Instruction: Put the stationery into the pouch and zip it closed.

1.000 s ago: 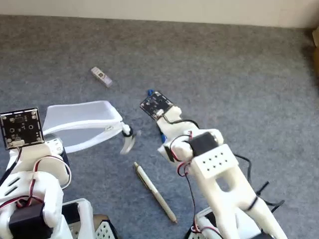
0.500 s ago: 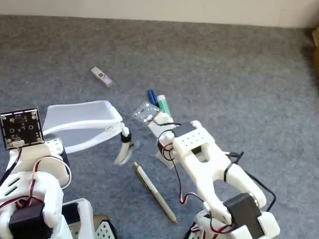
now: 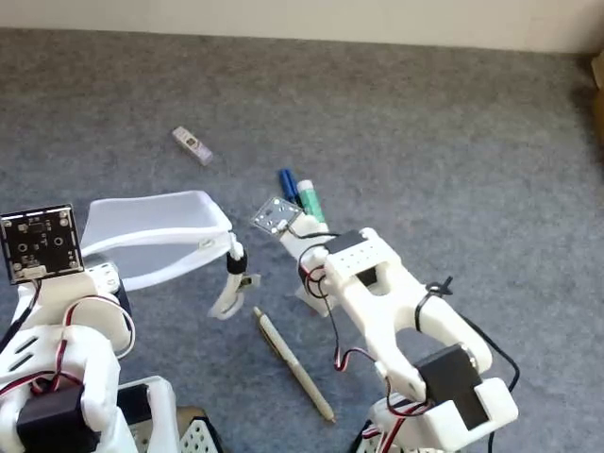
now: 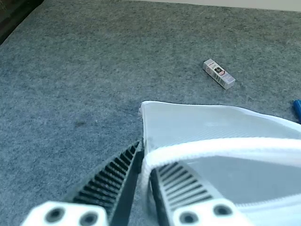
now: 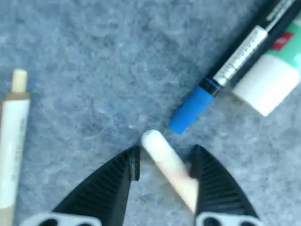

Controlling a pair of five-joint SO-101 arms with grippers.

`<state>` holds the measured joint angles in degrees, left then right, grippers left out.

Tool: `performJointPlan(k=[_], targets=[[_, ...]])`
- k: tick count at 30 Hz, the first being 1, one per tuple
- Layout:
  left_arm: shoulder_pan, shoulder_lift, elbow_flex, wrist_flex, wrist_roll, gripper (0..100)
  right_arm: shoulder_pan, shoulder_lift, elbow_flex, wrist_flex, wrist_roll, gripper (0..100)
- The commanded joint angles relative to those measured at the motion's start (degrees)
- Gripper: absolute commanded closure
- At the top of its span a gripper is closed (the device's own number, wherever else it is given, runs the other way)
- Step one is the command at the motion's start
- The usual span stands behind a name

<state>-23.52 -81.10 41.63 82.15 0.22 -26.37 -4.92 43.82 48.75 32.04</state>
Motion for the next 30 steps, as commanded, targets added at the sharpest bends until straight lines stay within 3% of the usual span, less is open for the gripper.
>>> performJointPlan(k=[1, 14, 20, 30], targets=[[-0.8, 0.8, -0.3, 0.1, 0.4, 99, 2.2, 0.5, -0.7, -0.3, 1.4, 97.1], [-0.7, 0.9, -0.7, 0.7, 0.3, 99, 3.4, -0.3, -0.7, 0.1, 1.1, 99.4], [-0.8, 1.0, -0.7, 0.4, 0.3, 99, 6.7, -10.1, -0.7, 4.0, 0.5, 99.4], [-0.5, 7.0, -7.1, 2.0, 0.6, 99, 6.5, -33.9, -0.7, 8.8, -17.8, 99.4]])
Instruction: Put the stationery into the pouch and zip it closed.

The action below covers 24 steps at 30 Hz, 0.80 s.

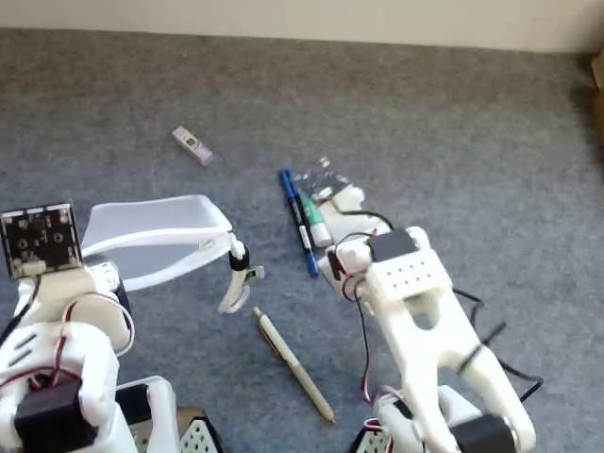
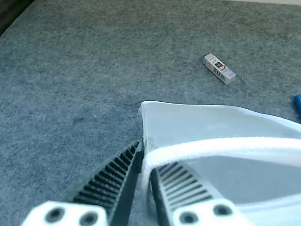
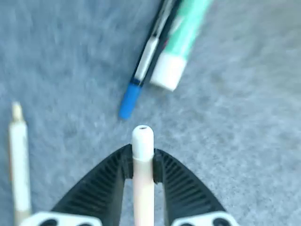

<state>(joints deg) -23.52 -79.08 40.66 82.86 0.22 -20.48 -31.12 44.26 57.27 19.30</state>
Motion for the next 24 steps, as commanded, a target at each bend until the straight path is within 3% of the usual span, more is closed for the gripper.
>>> performJointPlan(k=[1, 11, 19, 24], targets=[[-0.5, 6.8, -7.5, 2.0, 0.6, 99, 0.6, -9.5, -1.1, 0.2, -6.5, 99.4], [-0.5, 21.6, -17.7, 6.9, 3.6, 99, 0.3, -23.3, -7.0, 2.6, -19.4, 99.1], [-0.4, 30.0, -21.3, 7.0, 3.6, 99, -5.6, -26.9, -13.4, 5.3, -22.7, 99.1], [-0.4, 33.0, -22.1, 6.8, 4.8, 99, -9.0, -29.6, -19.8, 2.9, -28.5, 99.4]])
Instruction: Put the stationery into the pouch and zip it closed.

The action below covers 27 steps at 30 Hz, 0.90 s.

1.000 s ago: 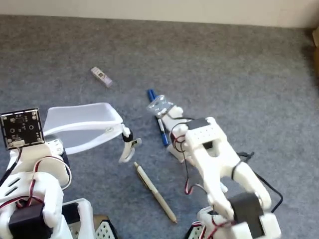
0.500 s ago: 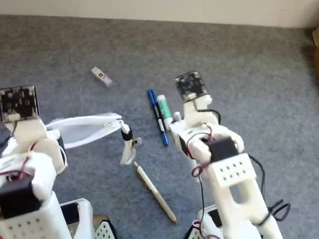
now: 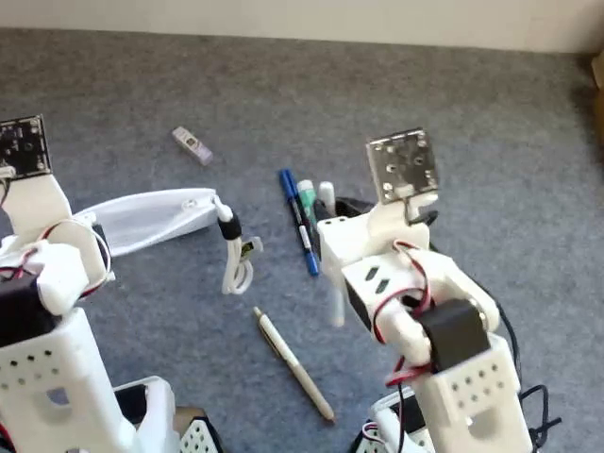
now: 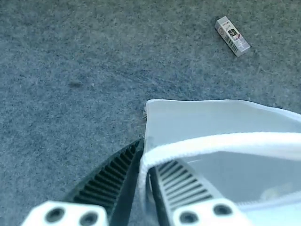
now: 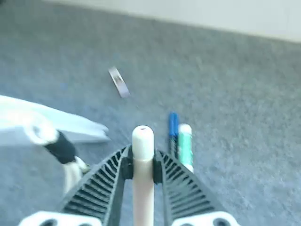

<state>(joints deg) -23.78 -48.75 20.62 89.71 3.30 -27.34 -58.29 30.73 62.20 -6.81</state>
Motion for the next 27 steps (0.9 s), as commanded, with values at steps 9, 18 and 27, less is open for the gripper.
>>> performJointPlan(k=[9, 18, 27], targets=[[2.9, 2.9, -1.5, 0.1, 3.0, 99, -9.3, -3.0, -12.2, -12.6, -4.8, 99.4], [3.7, 2.9, -1.5, 0.2, 3.0, 99, -17.8, -2.9, -12.0, -28.4, -4.5, 99.4], [3.8, 2.9, -1.4, 0.2, 3.0, 99, -17.8, 2.7, -11.8, -47.1, -4.8, 99.4]])
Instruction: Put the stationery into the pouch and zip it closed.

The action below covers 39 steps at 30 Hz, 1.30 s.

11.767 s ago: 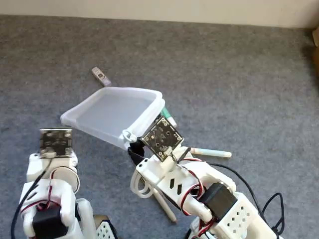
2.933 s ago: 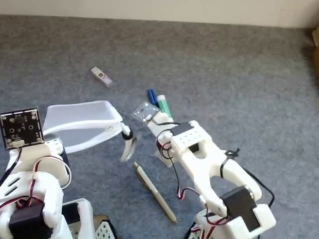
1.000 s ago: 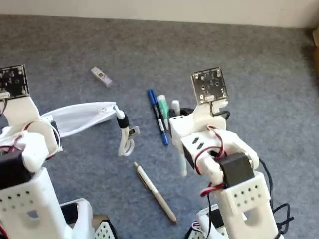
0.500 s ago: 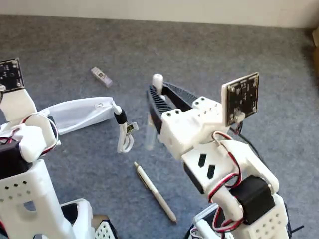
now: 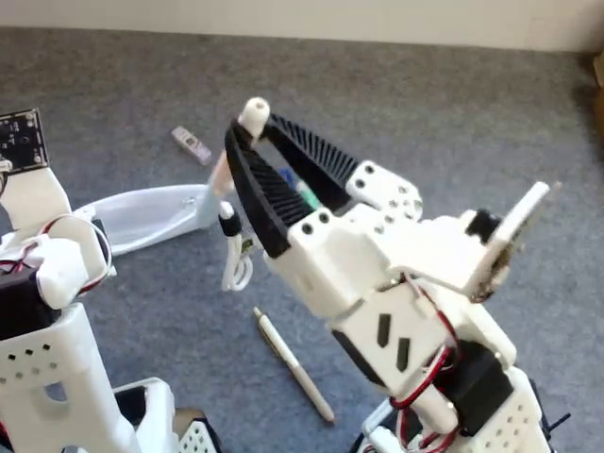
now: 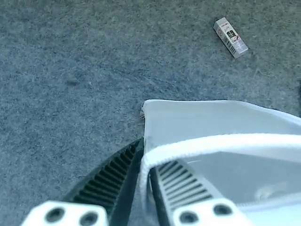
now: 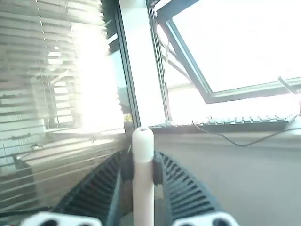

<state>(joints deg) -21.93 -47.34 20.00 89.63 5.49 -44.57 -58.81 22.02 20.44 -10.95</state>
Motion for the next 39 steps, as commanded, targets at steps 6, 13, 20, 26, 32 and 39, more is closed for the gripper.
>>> performJointPlan(k=[6, 13, 20, 26, 32, 39], targets=[[2.0, 1.4, -0.7, 0.3, 0.8, 99, -3.0, 8.9, -3.1, -8.6, -0.7, 99.4], [1.9, 1.4, -0.7, 0.3, 0.8, 99, -4.3, 13.1, -2.2, -8.8, -0.4, 99.4], [1.7, 1.4, -0.7, 0.3, 0.8, 99, -4.3, 14.4, 6.2, -16.0, -0.3, 99.4], [1.7, 1.4, -0.7, 0.3, 0.7, 99, -4.3, 13.8, 14.2, -17.0, -0.3, 99.4], [1.7, 1.4, -0.7, 0.3, 0.7, 99, -4.4, 13.9, 19.6, -17.0, 2.8, 99.4], [2.0, 1.4, -0.7, 0.3, 0.7, 99, -7.3, 13.9, 21.1, -16.5, 6.7, 92.5]])
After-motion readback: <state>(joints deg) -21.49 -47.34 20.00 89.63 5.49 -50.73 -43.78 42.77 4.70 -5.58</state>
